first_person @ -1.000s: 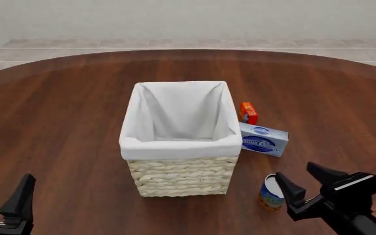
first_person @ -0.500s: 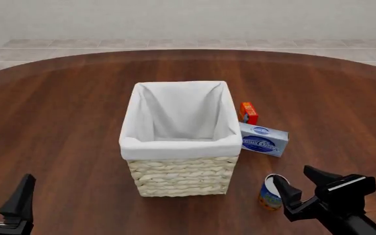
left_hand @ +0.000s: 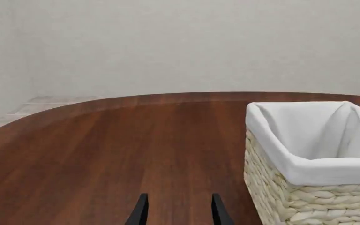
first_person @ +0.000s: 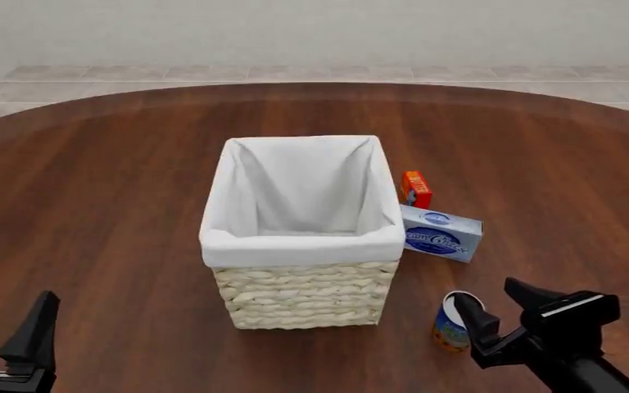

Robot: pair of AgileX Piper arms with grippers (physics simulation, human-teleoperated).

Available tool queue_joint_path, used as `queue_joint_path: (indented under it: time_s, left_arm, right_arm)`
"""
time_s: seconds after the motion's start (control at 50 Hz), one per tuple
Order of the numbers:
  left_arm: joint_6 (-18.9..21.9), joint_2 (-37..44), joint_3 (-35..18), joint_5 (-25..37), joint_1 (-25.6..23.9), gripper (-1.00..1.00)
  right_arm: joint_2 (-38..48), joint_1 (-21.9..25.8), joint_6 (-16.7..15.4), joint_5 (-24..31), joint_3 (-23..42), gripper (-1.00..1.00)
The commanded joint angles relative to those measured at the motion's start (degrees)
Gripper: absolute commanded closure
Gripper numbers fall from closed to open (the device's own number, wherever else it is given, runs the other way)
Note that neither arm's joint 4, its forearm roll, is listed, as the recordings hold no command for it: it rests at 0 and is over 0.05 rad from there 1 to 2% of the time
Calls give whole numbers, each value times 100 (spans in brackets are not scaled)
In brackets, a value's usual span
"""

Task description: Pick up the alphabet soup and put it in the basket.

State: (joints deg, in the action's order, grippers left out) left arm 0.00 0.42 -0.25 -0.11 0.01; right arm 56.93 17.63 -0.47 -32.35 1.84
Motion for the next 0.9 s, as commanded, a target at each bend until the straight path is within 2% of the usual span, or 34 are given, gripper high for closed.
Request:
queue_joint_path:
  time_s: [0.02, 0.44, 0.9]
  left_arm:
    - [-1, 0, 0, 0, 1, -100]
    - [-1, 1, 0, 0, 0, -100]
    - [1, 0, 0, 0, 0, -100]
  right_arm:
    - [302, -7, 17, -310, -64, -100]
    - [1003, 54, 82, -964, -146, -100]
    - [1433, 53, 107, -1339, -152, -100]
